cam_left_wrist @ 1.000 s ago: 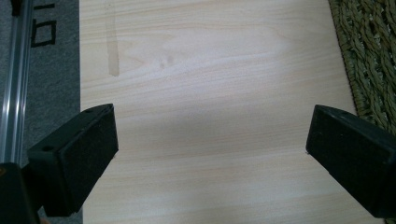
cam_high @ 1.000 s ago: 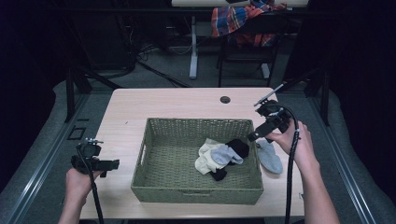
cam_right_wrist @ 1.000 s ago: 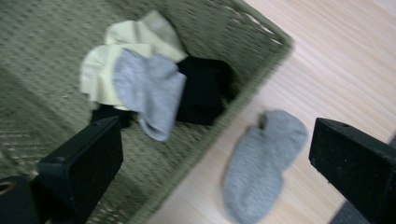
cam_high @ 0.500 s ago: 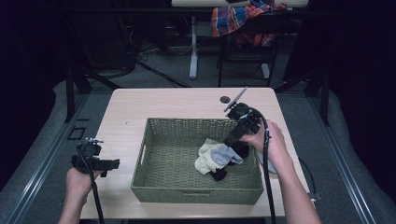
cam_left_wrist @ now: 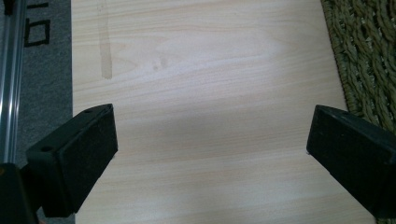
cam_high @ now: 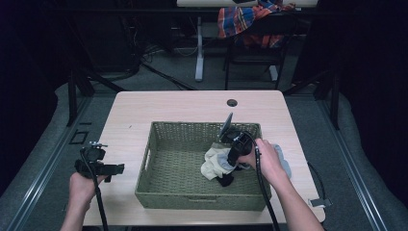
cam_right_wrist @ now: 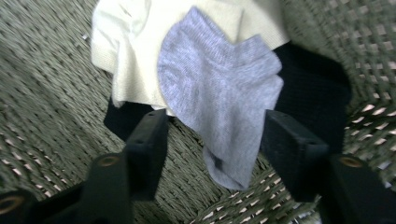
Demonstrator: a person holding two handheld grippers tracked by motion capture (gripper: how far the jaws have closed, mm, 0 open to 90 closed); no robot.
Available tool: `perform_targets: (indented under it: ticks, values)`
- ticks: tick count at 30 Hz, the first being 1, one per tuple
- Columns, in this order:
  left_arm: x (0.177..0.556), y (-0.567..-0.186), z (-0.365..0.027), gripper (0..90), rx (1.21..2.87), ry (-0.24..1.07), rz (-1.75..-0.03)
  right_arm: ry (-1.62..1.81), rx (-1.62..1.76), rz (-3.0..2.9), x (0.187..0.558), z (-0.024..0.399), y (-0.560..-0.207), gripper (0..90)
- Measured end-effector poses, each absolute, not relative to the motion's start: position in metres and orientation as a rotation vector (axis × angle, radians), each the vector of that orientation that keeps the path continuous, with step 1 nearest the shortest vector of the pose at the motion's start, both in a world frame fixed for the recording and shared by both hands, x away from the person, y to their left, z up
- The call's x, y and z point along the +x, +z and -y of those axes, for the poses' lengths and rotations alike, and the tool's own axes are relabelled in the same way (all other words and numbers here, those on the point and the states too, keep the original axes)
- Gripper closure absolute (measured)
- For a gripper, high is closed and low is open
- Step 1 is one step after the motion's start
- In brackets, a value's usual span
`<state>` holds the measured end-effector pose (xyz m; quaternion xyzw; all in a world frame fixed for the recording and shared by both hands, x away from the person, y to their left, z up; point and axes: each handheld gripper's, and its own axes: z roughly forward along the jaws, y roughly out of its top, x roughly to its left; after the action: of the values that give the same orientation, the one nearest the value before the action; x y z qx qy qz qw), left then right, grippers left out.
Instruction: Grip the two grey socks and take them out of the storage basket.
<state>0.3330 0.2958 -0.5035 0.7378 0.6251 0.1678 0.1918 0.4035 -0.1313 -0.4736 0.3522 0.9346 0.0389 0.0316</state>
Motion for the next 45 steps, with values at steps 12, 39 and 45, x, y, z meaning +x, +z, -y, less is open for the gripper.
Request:
perform_targets:
  ticks: [12, 39, 45]
  values:
    - [0.334, -0.505, -0.293, 2.2, 2.094, 0.457, -1.750, -0.084, 1.090, -2.886, 0.412, 0.124, -0.500, 79.8]
    - [0.333, -0.507, -0.292, 2.7, 2.134, 0.503, -1.744, 0.278, 1.124, -2.859, 0.414, 0.143, -0.403, 81.9]
    - [0.332, -0.507, -0.293, 2.8, 2.134, 0.513, -1.752, 0.323, 1.107, -2.837, 0.410, 0.146, -0.392, 81.8]
